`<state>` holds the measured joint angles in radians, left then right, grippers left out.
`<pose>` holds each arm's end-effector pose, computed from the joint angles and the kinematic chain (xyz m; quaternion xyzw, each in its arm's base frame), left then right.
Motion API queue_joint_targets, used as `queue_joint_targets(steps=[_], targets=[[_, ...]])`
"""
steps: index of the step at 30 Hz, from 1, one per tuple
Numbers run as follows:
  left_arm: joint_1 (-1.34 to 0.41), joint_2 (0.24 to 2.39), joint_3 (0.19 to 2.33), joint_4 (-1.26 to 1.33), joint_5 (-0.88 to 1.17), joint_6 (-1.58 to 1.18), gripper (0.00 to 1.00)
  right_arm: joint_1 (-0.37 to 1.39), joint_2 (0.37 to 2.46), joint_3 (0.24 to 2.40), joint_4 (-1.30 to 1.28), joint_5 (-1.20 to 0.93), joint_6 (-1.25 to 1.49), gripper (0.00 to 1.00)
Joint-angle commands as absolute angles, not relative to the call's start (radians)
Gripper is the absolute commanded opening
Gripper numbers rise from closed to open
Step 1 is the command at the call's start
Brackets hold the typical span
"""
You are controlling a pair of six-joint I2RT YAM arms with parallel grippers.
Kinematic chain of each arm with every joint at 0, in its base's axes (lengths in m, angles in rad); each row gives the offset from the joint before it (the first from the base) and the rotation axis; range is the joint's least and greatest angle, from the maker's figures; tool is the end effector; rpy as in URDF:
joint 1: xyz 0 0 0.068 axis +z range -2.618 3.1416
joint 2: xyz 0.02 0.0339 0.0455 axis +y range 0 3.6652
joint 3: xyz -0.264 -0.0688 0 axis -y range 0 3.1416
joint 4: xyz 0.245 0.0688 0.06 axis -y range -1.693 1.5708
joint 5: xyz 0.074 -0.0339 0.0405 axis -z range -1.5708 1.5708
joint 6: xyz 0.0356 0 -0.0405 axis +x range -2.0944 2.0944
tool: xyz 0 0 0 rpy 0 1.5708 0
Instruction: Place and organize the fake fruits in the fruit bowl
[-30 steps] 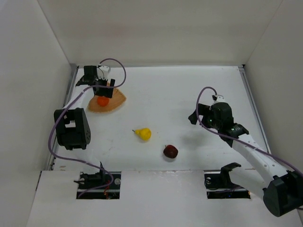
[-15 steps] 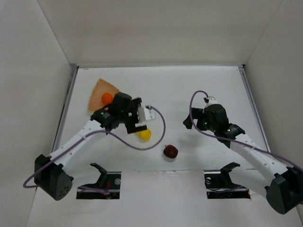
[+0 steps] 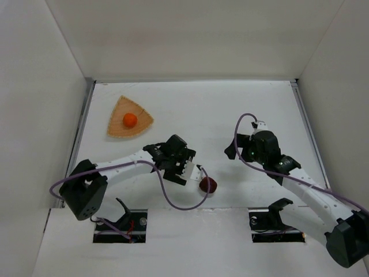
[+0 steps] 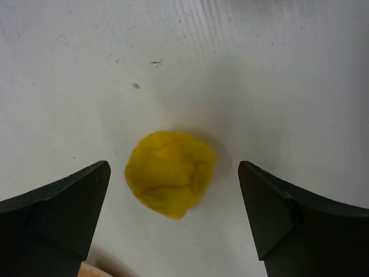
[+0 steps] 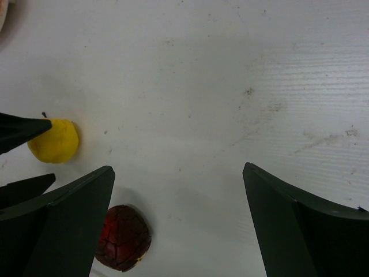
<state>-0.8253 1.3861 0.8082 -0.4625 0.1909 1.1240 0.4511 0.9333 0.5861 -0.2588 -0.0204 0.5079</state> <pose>0.1745 -0.1990 0.1954 0.8090 0.5187 -0.0521 0.2717 0.1830 0.0895 0.2363 0.0204 0.8856 0.2220 0.4074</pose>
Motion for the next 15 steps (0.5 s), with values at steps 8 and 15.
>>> queue_joint_targets(steps=[8,15], targets=[[-0.759,1.531,0.934,-0.581,0.170,1.140,0.44,0.470,0.910,0.574,-0.216,0.014,0.552,1.00],[-0.583,1.437,1.124,-0.603,0.235,0.919,0.26,0.550,0.928,0.643,-0.227,0.015,0.571,1.00]])
